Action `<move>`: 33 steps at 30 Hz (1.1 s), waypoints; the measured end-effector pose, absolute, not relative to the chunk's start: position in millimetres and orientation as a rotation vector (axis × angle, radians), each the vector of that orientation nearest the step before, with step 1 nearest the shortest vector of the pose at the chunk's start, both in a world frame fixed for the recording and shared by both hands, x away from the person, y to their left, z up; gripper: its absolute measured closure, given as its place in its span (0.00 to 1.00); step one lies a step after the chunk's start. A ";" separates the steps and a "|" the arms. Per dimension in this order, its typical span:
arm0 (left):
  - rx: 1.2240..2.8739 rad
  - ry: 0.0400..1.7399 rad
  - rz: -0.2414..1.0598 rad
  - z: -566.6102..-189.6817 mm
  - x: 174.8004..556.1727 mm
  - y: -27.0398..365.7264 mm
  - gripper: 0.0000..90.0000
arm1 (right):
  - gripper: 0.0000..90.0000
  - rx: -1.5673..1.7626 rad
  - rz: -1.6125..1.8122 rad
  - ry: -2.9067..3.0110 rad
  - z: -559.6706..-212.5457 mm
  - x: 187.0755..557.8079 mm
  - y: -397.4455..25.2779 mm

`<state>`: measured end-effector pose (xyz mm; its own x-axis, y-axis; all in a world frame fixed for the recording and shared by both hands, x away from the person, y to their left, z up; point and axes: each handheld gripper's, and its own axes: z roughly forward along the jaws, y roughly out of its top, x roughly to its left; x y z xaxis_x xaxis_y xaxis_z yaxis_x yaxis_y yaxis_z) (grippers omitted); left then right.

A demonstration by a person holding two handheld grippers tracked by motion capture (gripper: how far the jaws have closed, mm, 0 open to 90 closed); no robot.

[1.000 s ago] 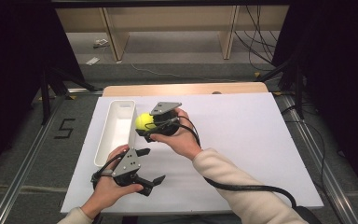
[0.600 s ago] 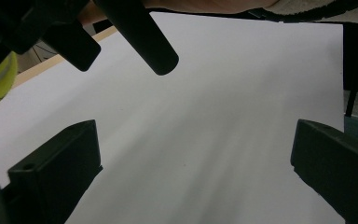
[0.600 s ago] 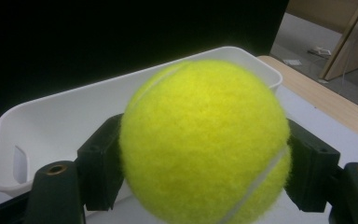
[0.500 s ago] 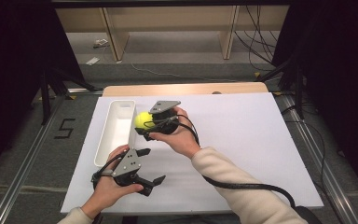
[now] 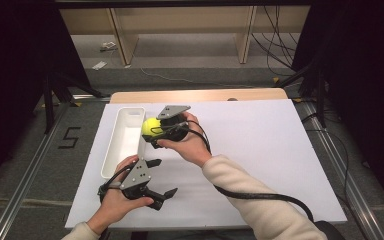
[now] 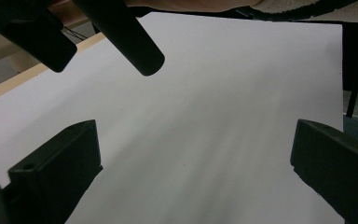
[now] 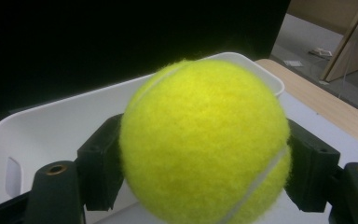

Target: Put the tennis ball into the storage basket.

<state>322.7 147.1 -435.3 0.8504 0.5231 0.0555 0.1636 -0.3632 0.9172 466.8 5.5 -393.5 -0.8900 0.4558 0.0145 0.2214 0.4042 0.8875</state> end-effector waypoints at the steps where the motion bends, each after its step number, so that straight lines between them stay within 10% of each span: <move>1: 1.934 0.509 0.412 -435.3 322.7 147.0 0.01 | 0.30 0.600 1.484 2.431 -393.2 466.9 6.1; 33: 1.933 0.510 0.411 -435.5 322.6 147.0 0.01 | 0.30 0.597 1.488 2.438 -393.6 473.3 19.0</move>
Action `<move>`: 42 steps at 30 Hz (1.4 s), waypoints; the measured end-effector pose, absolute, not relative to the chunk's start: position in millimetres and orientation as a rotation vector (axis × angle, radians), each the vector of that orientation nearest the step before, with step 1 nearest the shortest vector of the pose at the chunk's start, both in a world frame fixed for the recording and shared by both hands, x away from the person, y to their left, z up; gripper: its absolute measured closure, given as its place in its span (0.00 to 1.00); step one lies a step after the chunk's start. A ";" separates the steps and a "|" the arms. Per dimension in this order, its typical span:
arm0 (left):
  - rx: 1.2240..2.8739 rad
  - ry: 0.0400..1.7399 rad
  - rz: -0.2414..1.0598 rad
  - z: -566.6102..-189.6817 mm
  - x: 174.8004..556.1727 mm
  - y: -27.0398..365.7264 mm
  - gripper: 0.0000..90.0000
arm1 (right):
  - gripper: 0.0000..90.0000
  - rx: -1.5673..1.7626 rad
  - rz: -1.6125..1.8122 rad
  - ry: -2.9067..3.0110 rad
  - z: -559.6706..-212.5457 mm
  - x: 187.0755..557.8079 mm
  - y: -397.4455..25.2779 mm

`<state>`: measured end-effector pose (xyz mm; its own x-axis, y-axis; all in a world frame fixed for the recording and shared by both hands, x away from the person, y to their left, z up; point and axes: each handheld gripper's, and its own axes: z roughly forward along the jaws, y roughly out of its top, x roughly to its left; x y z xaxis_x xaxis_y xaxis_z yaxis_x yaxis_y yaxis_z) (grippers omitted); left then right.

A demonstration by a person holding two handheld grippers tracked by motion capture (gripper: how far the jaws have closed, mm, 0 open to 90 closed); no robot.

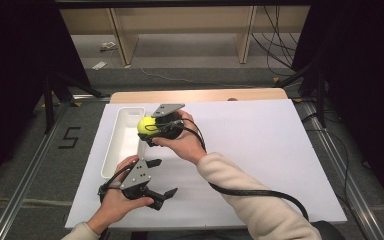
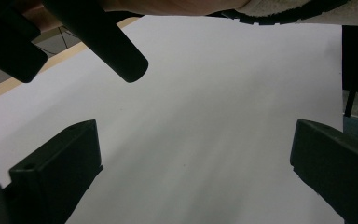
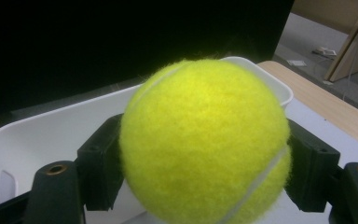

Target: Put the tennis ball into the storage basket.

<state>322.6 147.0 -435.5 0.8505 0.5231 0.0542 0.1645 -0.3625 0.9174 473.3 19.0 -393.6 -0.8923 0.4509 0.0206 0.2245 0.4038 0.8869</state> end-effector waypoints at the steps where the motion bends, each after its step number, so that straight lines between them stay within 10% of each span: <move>1: 1.934 0.510 0.410 -435.5 322.6 147.1 0.01 | 0.30 0.598 1.486 2.439 -393.4 473.5 19.2; 42: 1.935 0.504 0.407 -435.6 322.1 145.7 0.02 | 0.30 0.590 1.490 2.449 -391.6 478.6 32.5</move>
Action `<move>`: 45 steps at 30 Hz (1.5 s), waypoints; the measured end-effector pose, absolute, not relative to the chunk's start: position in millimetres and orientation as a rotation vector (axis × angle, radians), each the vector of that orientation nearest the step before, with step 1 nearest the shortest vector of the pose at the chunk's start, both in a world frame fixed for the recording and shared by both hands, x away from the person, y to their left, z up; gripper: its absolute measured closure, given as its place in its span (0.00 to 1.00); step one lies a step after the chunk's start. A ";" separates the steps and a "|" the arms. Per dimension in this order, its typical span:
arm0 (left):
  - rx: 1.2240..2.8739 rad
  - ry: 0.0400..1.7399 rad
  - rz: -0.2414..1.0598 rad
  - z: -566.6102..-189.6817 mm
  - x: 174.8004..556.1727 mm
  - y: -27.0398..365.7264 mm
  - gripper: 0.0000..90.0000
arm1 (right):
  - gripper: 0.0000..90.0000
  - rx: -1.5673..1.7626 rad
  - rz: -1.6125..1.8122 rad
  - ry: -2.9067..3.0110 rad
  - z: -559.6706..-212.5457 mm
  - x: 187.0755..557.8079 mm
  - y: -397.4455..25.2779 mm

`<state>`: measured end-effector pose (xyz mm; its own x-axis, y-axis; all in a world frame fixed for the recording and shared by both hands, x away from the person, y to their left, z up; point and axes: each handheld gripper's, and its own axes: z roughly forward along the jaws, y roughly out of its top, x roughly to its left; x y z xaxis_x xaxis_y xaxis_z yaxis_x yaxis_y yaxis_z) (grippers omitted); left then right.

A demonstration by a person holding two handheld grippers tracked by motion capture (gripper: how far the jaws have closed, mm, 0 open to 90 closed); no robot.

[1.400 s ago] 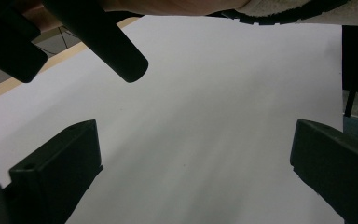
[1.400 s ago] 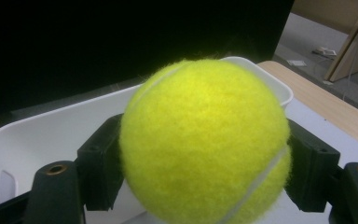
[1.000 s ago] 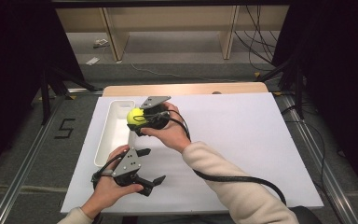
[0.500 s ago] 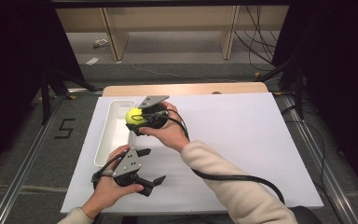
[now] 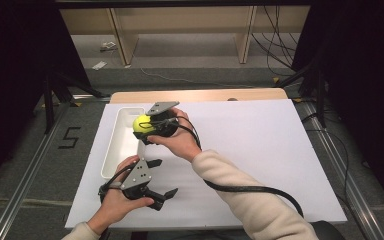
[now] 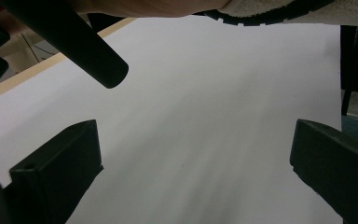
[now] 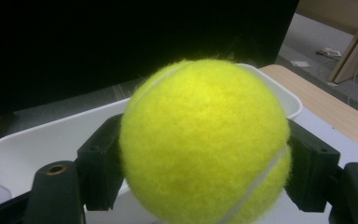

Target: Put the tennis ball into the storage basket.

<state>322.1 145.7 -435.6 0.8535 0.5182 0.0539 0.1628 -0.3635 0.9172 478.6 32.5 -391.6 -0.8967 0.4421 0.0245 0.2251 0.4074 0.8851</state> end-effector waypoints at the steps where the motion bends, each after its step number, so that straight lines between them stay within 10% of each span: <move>1: 1.934 0.504 0.406 -435.5 322.0 145.7 0.02 | 0.30 0.591 1.490 2.450 -391.6 478.6 32.8; 45: 1.936 0.503 0.405 -435.6 321.6 145.4 0.02 | 0.30 0.585 1.499 2.473 -390.2 483.9 50.8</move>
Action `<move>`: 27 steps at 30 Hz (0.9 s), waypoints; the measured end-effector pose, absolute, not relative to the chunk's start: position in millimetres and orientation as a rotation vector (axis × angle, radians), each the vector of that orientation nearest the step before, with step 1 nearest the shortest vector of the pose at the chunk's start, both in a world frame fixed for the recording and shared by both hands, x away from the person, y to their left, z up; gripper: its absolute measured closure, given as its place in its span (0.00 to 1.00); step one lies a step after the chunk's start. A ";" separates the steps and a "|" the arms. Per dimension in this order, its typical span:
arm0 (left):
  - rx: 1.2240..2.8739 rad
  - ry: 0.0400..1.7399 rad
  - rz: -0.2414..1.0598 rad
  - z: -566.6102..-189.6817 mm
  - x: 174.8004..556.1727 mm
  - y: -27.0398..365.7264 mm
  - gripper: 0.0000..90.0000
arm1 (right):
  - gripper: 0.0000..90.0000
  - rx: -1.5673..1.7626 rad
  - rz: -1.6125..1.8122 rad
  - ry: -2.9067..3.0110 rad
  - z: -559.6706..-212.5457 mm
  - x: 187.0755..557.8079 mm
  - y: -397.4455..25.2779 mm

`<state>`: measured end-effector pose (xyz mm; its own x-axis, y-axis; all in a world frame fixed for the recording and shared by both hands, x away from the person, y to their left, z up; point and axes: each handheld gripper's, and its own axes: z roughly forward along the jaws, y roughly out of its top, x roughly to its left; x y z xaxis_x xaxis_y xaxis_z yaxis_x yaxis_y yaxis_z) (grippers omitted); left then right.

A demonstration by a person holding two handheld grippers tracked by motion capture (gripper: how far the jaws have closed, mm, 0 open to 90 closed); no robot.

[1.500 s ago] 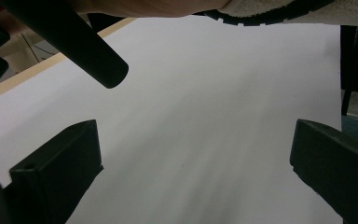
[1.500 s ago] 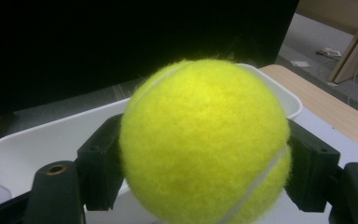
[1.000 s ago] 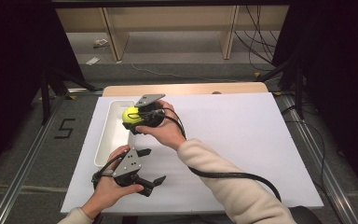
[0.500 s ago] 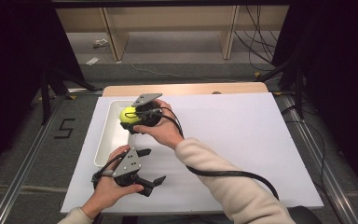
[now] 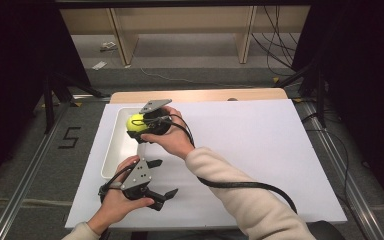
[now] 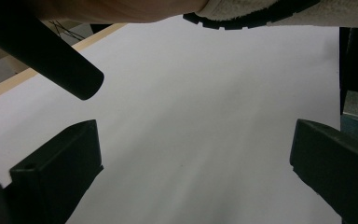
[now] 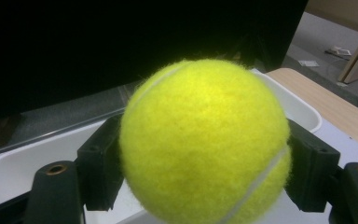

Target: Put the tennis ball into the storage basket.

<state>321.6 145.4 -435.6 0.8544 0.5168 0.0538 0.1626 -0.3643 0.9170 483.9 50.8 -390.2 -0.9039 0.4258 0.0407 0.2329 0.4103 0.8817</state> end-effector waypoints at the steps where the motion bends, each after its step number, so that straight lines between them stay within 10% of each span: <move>1: 1.936 0.502 0.406 -435.6 321.6 145.5 0.02 | 0.30 0.588 1.500 2.474 -390.1 483.9 51.2; 27: 1.938 0.497 0.405 -435.6 321.3 145.2 0.02 | 0.30 0.563 1.491 2.495 -392.1 485.8 63.9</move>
